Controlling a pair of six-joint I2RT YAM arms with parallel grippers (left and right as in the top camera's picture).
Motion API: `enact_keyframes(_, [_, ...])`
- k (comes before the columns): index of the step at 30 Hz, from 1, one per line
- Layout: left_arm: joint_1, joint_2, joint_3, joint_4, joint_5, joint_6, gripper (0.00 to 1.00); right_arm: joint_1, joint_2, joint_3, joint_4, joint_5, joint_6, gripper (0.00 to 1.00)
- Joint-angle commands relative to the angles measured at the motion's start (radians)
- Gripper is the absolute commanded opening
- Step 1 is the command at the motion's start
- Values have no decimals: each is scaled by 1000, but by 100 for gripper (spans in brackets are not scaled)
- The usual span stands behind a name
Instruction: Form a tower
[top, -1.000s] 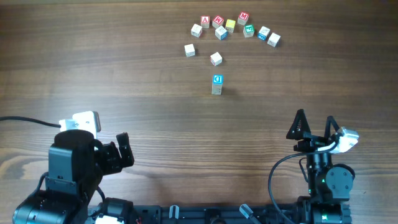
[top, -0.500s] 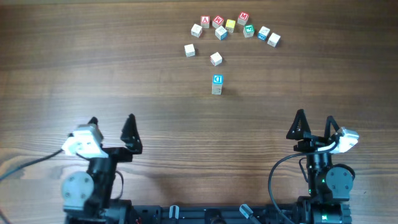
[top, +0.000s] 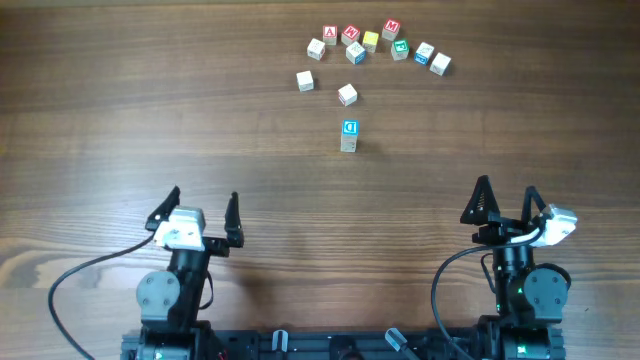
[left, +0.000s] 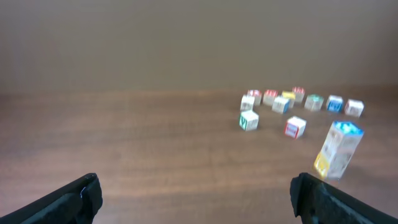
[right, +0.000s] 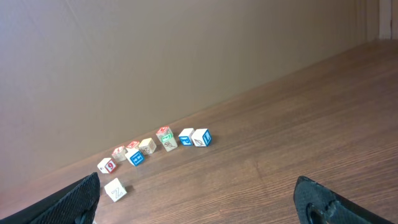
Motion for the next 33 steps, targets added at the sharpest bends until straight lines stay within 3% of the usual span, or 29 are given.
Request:
enact_keyframes(1, [7, -11, -10, 0, 2, 11, 100, -5, -11, -1, 3, -17, 7, 100])
enact_keyframes(8, [7, -11, -10, -3, -27, -50, 100, -5, -11, -1, 3, -17, 6, 100])
enact_keyframes(15, [7, -11, -10, -4, -34, -227, 100, -5, -11, -1, 3, -17, 7, 100])
enact_keyframes(33, [7, -11, -10, -3, -34, -229, 100, -5, -11, -1, 3, -17, 7, 100])
